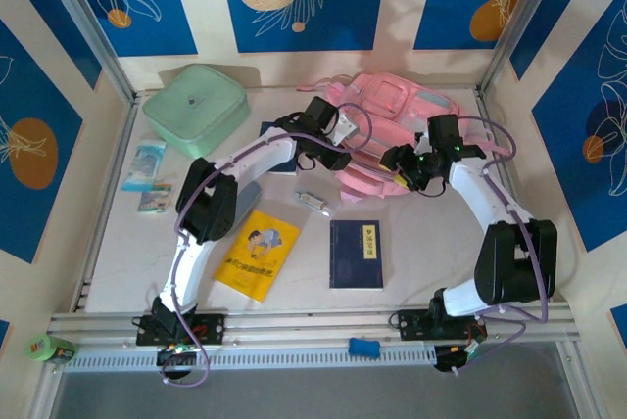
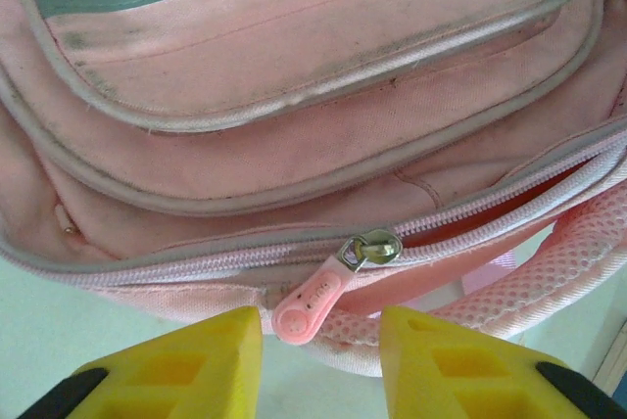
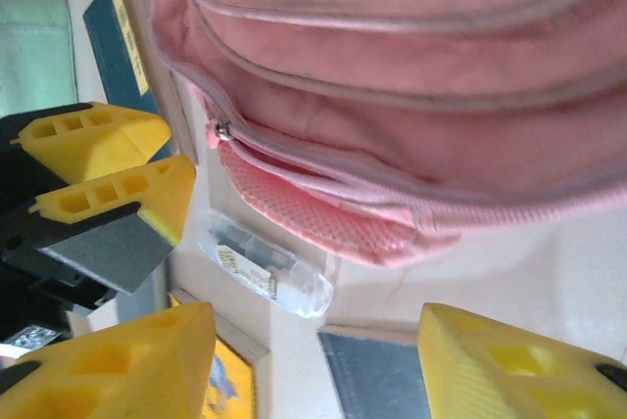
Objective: Pack the student bag
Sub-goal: Unzip the student bag at the center of the table.
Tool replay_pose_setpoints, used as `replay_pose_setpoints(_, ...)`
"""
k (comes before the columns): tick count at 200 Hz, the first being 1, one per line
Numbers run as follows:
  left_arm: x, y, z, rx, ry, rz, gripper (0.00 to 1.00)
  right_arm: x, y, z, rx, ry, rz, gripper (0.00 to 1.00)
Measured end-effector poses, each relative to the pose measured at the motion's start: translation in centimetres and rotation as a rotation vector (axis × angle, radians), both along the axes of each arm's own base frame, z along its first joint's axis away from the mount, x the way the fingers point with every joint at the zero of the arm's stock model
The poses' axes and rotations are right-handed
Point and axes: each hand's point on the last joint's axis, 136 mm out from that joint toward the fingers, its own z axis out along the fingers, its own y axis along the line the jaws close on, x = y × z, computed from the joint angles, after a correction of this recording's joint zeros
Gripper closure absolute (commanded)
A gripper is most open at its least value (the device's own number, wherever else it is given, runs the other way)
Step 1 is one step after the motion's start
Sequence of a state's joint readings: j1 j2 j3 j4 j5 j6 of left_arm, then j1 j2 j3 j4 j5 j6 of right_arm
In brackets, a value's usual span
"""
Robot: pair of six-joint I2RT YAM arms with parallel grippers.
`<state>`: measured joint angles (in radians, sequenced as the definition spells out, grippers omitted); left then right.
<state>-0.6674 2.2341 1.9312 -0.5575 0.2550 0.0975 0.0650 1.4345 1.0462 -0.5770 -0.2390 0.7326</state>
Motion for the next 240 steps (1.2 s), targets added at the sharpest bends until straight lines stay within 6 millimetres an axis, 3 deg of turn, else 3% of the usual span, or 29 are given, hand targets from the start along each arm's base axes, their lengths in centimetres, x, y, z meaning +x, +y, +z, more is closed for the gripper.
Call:
replay_pose_setpoints(39,0.0,-0.7,-1.0,-0.001,0.022,-0.044,0.62,-1.2,-0.2,-1.4,0.035,0.09,-0.091,0.39)
replay_pose_setpoints(109,0.7,-0.9,-2.3,0.02,0.018,-0.046,0.61,-0.8,-0.2,-2.0,0.09,0.126,-0.188,0.36)
replay_pose_setpoints(240,1.6,-0.7,-3.3,0.071,-0.048,-0.076,0.92,0.9,-1.1,-5.0,0.084,0.182,-0.356,0.41)
